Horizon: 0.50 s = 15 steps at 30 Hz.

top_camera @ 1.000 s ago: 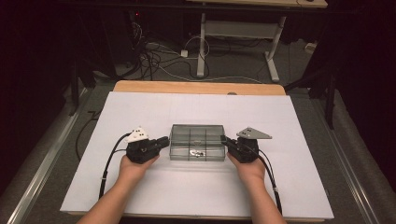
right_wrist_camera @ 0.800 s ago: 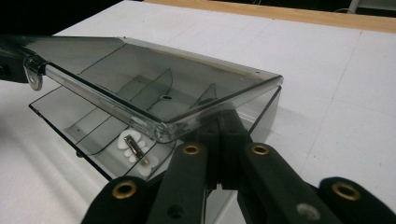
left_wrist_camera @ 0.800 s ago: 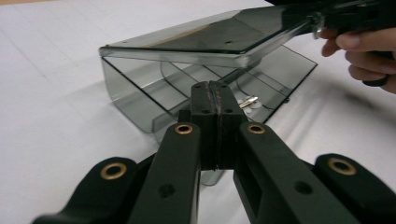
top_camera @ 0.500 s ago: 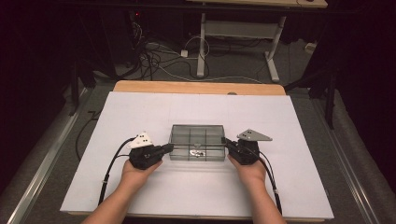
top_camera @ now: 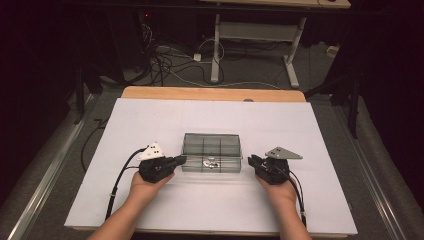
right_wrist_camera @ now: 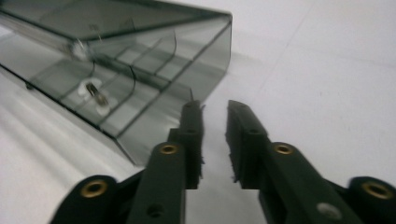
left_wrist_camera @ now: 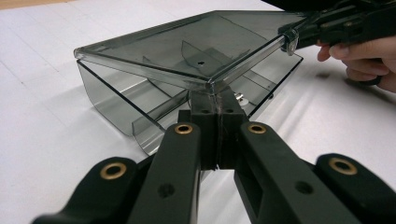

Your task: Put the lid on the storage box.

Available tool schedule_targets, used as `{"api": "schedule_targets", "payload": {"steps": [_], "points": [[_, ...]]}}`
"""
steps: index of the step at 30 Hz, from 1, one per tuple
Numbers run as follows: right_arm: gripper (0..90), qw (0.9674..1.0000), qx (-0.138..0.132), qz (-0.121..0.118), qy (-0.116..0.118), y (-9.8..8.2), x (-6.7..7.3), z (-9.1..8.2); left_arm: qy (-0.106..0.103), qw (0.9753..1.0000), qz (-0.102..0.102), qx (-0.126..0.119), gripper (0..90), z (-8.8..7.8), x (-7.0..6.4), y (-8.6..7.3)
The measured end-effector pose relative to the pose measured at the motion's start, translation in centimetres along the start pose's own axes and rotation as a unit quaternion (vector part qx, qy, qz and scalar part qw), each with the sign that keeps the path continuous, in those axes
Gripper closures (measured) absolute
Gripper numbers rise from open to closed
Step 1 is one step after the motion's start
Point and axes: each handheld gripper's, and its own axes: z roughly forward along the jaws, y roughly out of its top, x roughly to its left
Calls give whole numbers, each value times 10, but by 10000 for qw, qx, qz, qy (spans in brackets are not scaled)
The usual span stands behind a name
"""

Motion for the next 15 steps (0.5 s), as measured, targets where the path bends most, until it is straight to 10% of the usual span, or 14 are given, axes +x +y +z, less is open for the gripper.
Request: {"api": "schedule_targets", "payload": {"steps": [15], "points": [[160, 9991, 381, 8, 204, -14, 1, -18, -18, 9999, 35, 122, 865, 1, 1, -4]]}}
